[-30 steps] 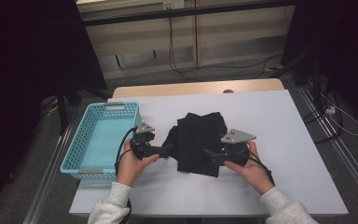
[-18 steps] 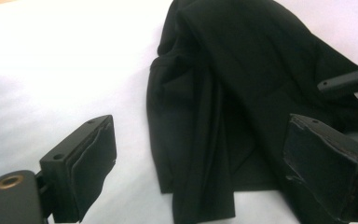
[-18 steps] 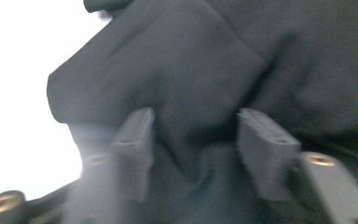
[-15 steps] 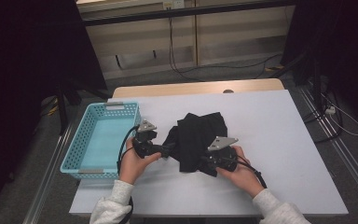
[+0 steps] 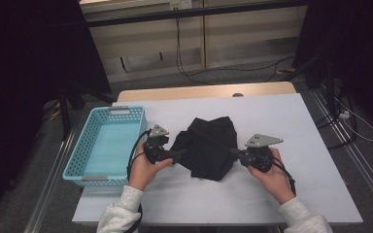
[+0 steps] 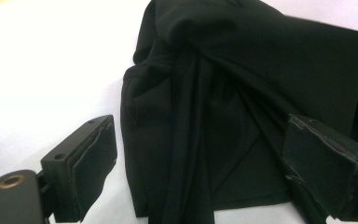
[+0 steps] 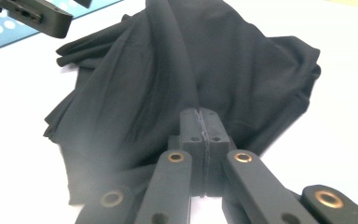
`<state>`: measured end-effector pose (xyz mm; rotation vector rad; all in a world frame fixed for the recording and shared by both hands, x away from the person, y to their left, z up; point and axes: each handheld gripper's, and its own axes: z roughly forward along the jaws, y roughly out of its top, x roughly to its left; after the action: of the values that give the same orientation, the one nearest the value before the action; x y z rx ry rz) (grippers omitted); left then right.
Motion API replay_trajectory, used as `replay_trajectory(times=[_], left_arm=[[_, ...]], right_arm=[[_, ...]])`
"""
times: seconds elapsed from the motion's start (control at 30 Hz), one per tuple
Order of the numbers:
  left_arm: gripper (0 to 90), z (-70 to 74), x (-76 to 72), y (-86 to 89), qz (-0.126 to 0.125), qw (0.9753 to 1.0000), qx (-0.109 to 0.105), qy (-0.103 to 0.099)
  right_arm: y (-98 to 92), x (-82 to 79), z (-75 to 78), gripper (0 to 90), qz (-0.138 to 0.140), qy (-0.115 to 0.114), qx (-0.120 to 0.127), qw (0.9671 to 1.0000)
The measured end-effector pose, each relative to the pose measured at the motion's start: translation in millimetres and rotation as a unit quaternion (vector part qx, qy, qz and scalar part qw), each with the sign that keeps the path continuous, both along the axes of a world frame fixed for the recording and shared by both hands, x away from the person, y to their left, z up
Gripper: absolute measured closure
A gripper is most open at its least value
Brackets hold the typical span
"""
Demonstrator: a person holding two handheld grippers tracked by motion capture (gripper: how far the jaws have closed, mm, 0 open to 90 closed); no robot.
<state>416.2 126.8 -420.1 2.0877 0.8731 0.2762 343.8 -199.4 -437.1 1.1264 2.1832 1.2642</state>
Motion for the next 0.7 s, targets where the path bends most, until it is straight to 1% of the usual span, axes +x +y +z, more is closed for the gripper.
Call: replay_trajectory(times=[0.03,0.07,0.13,0.17,0.2,0.27,0.3,0.33,0.37,0.4,0.43,0.47,0.53,0.57,0.6,0.63,0.67,0.7], left_arm=[[10.2,-0.1,-0.6,0.0,0.001,1.0000,-0.003,0.001],[10.2,-0.1,-0.5,0.7,0.000,1.0000,0.000,0.000],[10.3,-0.3,-0.8,2.7,0.002,1.0000,-0.003,0.003],[10.2,-0.1,-0.4,4.3,0.003,1.0000,0.000,0.001],[10.3,-0.1,-0.5,5.2,0.007,1.0000,-0.004,0.003],[10.2,0.6,0.4,8.5,0.010,0.9999,-0.005,0.001],[10.2,0.6,0.5,9.3,0.011,0.9999,-0.004,0.001],[10.1,0.5,0.7,9.7,0.011,0.9999,-0.003,0.001],[10.1,-0.4,0.6,9.1,0.015,0.9999,-0.007,0.002],[10.2,-1.0,1.2,9.3,0.012,0.9999,-0.003,0.003],[10.0,-2.2,1.6,8.9,0.010,0.9999,-0.002,0.004],[10.0,-2.9,1.5,8.5,0.011,0.9999,-0.002,0.007],[9.9,-4.3,1.9,7.7,0.008,0.9999,0.001,0.009],[10.0,-5.1,1.6,6.8,0.009,0.9999,-0.001,0.010],[9.9,-5.5,1.8,6.4,0.008,0.9999,-0.001,0.011],[9.9,-5.8,1.9,6.2,0.006,0.9999,-0.001,0.013],[9.7,-6.6,1.9,5.8,0.007,0.9999,0.001,0.011],[9.5,-7.3,1.8,5.5,0.007,0.9999,0.001,0.013]], right_arm=[[-2.1,0.1,0.0,90.0,-0.001,0.002,0.000,1.0000],[-6.9,0.0,0.1,90.0,-0.009,0.002,0.004,0.9999],[-16.7,0.7,-1.1,90.0,-0.017,0.014,0.031,0.9993],[-21.5,0.6,-1.9,90.0,-0.027,0.016,0.028,0.9991],[-26.4,0.7,-2.9,90.0,-0.034,0.017,0.022,0.9990],[-35.1,1.1,-5.2,90.0,-0.047,0.026,0.027,0.9982],[-38.3,1.2,-6.0,90.0,-0.048,0.026,0.022,0.9983],[-40.1,1.0,-6.2,90.0,-0.049,0.028,0.024,0.9981],[-41.1,1.2,-6.3,90.0,-0.048,0.029,0.030,0.9980],[-40.8,1.4,-6.4,90.0,-0.045,0.029,0.034,0.9980],[-38.8,1.2,-6.2,90.0,-0.040,0.024,0.031,0.9984],[-35.4,0.9,-5.6,86.9,-0.033,0.020,0.022,0.9990],[-28.4,0.9,-3.8,68.5,-0.032,0.010,0.013,0.9993],[-22.4,1.5,-1.2,62.8,-0.024,0.004,0.013,0.9996],[-16.3,2.1,1.5,52.9,-0.016,-0.001,0.013,0.9998],[-8.4,2.6,4.8,41.9,-0.010,-0.007,0.004,0.9999],[0.4,3.0,7.7,37.2,-0.009,-0.017,-0.008,0.9998],[9.5,3.8,9.4,37.1,0.002,-0.021,-0.008,0.9998]])
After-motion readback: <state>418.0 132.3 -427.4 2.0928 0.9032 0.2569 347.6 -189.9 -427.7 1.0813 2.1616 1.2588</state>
